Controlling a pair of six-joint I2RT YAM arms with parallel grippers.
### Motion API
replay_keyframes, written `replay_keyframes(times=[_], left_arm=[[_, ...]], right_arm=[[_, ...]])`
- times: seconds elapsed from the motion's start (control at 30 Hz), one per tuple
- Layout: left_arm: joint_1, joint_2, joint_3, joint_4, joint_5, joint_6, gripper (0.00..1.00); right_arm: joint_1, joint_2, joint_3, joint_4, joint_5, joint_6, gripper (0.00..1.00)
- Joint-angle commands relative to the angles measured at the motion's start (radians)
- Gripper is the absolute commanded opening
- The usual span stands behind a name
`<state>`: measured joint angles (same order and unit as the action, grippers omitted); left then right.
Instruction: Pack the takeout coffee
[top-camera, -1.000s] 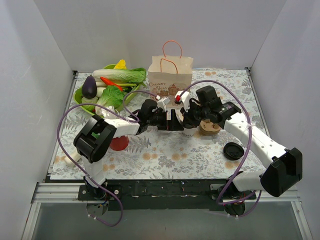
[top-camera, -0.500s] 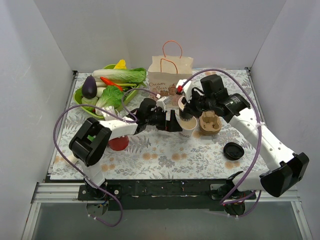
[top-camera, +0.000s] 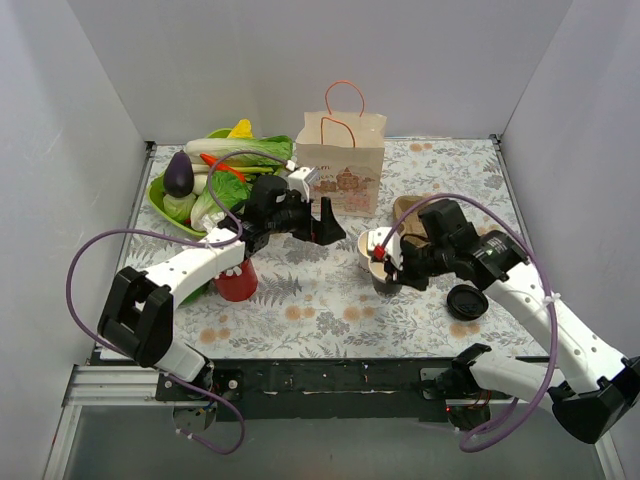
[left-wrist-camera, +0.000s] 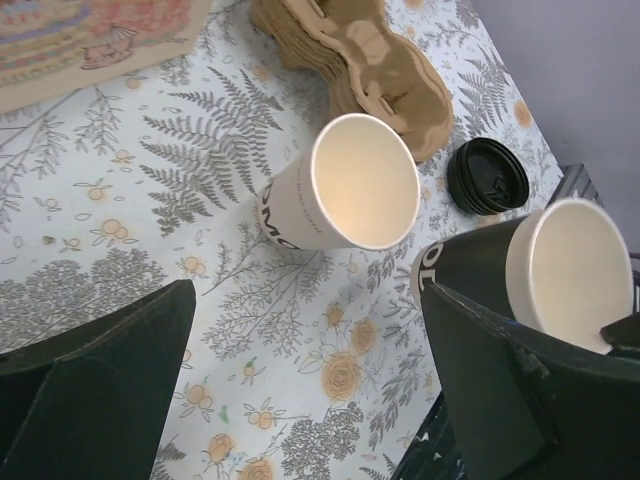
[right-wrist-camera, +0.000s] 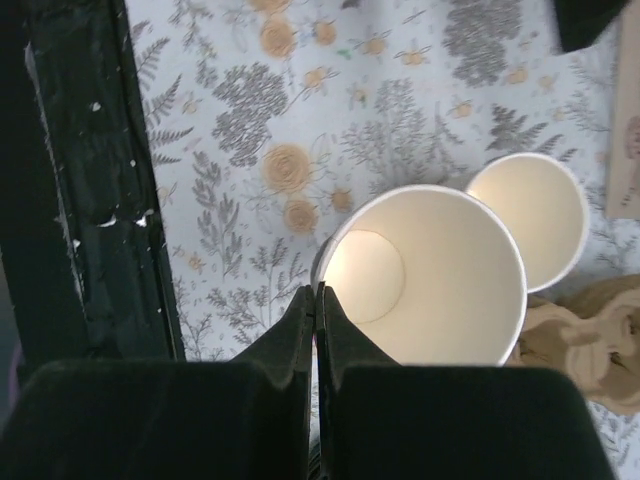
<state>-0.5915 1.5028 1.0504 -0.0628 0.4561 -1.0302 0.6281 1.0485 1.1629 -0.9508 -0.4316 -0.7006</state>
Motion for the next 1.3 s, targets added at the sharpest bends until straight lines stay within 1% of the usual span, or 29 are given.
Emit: replay_keyframes(times=[0.0,0.03,0.1,0.13,0.2,0.33,0.47,0.5,0.57,0.63,0.7,0.8,0.83,0.93,0.97,1.03,1.07,1.17,1.2,1.27], left_arm=[[0.021,-0.029,0.04,-0.078,-0.037,0.035,0.98],[0.022,-0.027,0.04,-0.077,-0.031,0.041,0.98],[0.022,-0.026,0.034,-0.063,-0.011,0.042,0.98],[0.021,-0.023,0.034,-0.057,-0.004,0.045,0.98],[0.019,-0.006,0.034,-0.031,0.027,0.053,0.98],[-0.004,0.065,0.085,0.001,0.062,0.035,0.98],[-0.031,0.18,0.164,0.021,0.018,0.015,0.94],[-0.037,0.232,0.201,0.018,0.006,0.013,0.93],[-0.056,0.278,0.252,0.003,-0.035,0.027,0.92],[-0.068,0.339,0.313,-0.017,-0.045,0.047,0.9],[-0.076,0.365,0.342,-0.028,-0.051,0.053,0.88],[-0.093,0.398,0.373,-0.051,-0.043,0.067,0.82],[-0.1,0.404,0.378,-0.055,-0.045,0.071,0.79],[-0.106,0.413,0.375,-0.081,-0.066,0.075,0.74],[-0.106,0.416,0.372,-0.088,-0.068,0.064,0.71],[-0.106,0.415,0.37,-0.107,-0.066,0.062,0.67],[-0.106,0.41,0.369,-0.111,-0.066,0.068,0.63],[-0.106,0.395,0.369,-0.126,-0.083,0.081,0.56],[-0.106,0.387,0.367,-0.135,-0.088,0.096,0.45],[-0.106,0.379,0.37,-0.146,-0.103,0.107,0.31]], right_arm=[[0.027,-0.038,-0.113,0.023,-0.042,-0.086,0.01],[0.03,-0.039,-0.168,0.055,-0.036,-0.099,0.01],[0.032,-0.042,-0.215,0.093,-0.027,-0.102,0.01],[0.033,-0.042,-0.265,0.113,-0.021,-0.105,0.01],[0.036,-0.045,-0.302,0.164,-0.012,-0.106,0.01],[0.036,-0.057,-0.356,0.193,0.007,-0.1,0.01],[0.036,-0.097,-0.388,0.208,0.024,-0.051,0.01],[0.036,-0.103,-0.391,0.214,0.027,-0.04,0.01],[0.036,-0.117,-0.39,0.218,0.037,-0.022,0.01],[0.036,-0.13,-0.391,0.219,0.047,-0.005,0.01],[0.036,-0.14,-0.396,0.233,0.059,0.004,0.01],[0.036,-0.151,-0.404,0.25,0.076,0.016,0.01],[0.036,-0.157,-0.411,0.263,0.085,0.022,0.01],[0.036,-0.172,-0.434,0.287,0.1,0.035,0.01],[0.035,-0.179,-0.439,0.3,0.103,0.036,0.01],[0.035,-0.189,-0.45,0.308,0.113,0.038,0.01],[0.035,-0.191,-0.459,0.317,0.114,0.038,0.01],[0.035,-0.202,-0.482,0.328,0.12,0.035,0.01],[0.035,-0.203,-0.488,0.337,0.122,0.035,0.01],[0.035,-0.208,-0.491,0.343,0.122,0.035,0.01]])
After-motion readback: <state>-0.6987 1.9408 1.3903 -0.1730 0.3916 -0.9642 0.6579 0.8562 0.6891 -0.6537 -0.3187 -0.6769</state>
